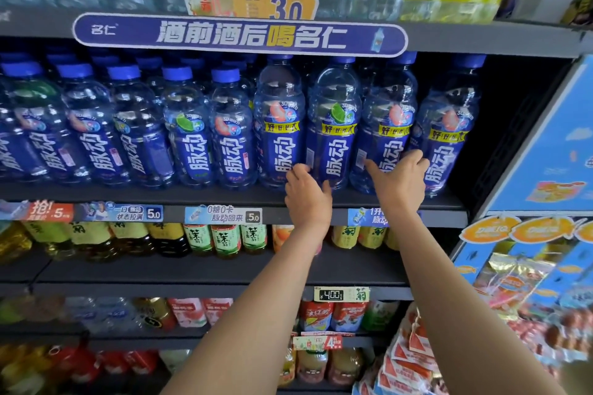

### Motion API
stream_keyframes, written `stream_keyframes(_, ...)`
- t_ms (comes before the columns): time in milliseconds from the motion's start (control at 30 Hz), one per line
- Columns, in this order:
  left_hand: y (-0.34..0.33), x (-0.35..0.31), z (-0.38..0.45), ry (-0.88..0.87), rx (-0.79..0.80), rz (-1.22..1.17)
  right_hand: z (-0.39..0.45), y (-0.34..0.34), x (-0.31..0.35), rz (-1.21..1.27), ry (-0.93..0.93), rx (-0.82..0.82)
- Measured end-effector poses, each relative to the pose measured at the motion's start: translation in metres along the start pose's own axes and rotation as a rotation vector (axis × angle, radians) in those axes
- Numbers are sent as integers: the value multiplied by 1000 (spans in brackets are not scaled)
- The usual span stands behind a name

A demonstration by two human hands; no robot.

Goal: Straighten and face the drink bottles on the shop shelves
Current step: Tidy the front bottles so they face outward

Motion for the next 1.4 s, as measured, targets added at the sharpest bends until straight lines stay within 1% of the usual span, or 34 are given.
stream_keyframes(100, 16, 11, 0, -62, -10, -31, -4, -4, 3, 64, -45, -19)
stream_keyframes(167, 33, 22, 0, -68, -82, -37, -16, -6, 6, 151, -54, -84)
stream_keyframes(233, 53, 34, 2, -56, -162, -50, -33, -7, 15, 243, 12, -167)
stream_keyframes(300, 70, 45, 5, -55, -217, -48, -51, -14, 26, 301, 109, -200)
stream_keyframes(367, 82, 55, 4, -61, -227, -51, -66, -23, 38, 338, 186, -187)
stream_keyframes(500, 123, 93, 6, -49, -223, -60, -101, -56, 91, 340, 313, -98)
stream_keyframes(567, 159, 125, 11, -22, -227, -69, -129, -85, 130, 364, 390, -27)
stream_keyframes(633, 202, 170, 19, 39, -198, -54, -170, -126, 170, 397, 449, 86)
stream_keyframes(700, 245, 222, 26, 98, -105, -7, -221, -178, 205, 376, 448, 253)
stream_keyframes(767, 292, 275, 31, 136, -18, 52, -279, -235, 238, 286, 450, 430)
stream_keyframes(833, 345, 326, 32, 164, 5, 109, -337, -292, 268, 207, 467, 633)
stream_keyframes(900, 400, 376, 28, 211, -7, 159, -395, -344, 293, 118, 509, 836)
stream_keyframes(933, 426, 399, 26, 236, -17, 187, -419, -364, 303, 86, 519, 903)
stream_keyframes(1033, 490, 461, 23, 328, -27, 254, -468, -411, 323, 27, 473, 985)
stream_keyframes(1133, 526, 512, 29, 378, -29, 245, -503, -461, 332, -23, 428, 1042)
stream_keyframes(1233, 540, 563, 46, 417, -29, 229, -528, -508, 331, -3, 326, 1001)
stream_keyframes(1333, 536, 608, 73, 406, -17, 214, -543, -559, 306, 55, 127, 929)
stream_keyframes(1400, 530, 634, 95, 393, -8, 205, -559, -600, 292, 73, 93, 980)
Point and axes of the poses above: each hand's wrist, its own z-axis towards the middle knuckle, its own y-axis out of the back of the hand, x = y × z, the point moved 7 cm from there along z, towards the middle knuckle, and after that the axes turned 12 degrees about z, right-handed, at the moved point
